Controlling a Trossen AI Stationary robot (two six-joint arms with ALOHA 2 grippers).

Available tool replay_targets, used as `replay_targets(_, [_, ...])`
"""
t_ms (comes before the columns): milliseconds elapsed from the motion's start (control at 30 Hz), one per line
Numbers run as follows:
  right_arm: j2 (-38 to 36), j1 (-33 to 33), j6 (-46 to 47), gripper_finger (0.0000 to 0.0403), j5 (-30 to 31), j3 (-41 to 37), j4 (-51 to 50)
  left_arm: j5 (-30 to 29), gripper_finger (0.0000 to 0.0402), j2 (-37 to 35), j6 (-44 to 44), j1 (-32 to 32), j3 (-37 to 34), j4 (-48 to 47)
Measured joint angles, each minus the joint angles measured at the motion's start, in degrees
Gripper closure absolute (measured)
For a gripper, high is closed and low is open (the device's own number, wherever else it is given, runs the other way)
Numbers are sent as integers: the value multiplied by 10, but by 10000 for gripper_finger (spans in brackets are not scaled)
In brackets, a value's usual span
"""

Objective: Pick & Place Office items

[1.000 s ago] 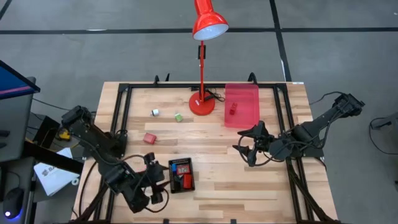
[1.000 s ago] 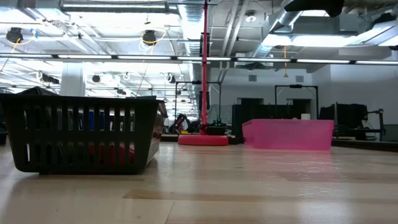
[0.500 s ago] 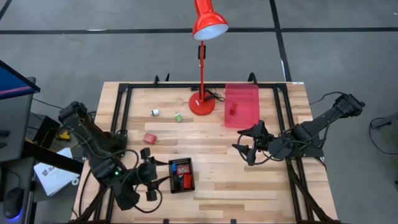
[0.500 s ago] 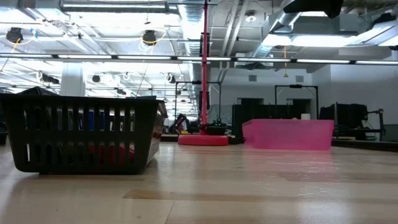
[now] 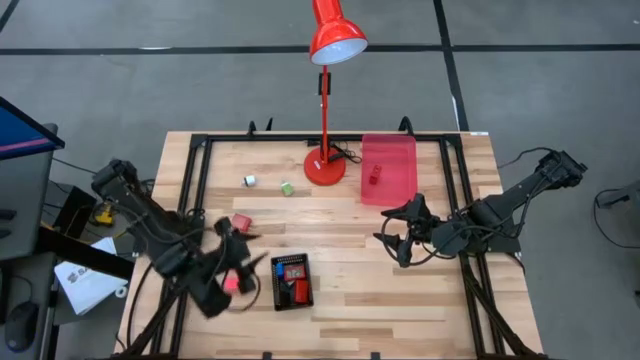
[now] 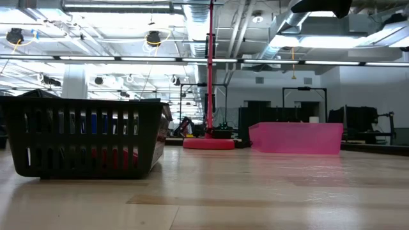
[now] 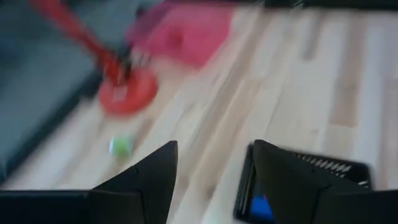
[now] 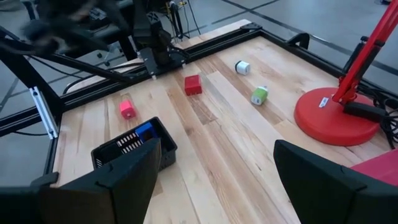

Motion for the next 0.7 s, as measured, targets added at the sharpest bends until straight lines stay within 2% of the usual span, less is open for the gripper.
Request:
replay_targets(100, [0,0,0,97,0,0,0,88,187,-26,-54,35,-57,4])
replay_targets(233, [0,0,0,97,-2,0,0,238,167,-36,-48,61,-130,41])
replay_targets(333, [0,0,0,97,-4,0,0,309,149,-25,-48,60,-160,75])
replay_targets(433, [0,0,0,97,-4,0,0,353,134,0,-47,55,-167,65])
replay_targets(700, [0,0,24,97,-4,0,-3,417,119,42,-26,52,-167,51])
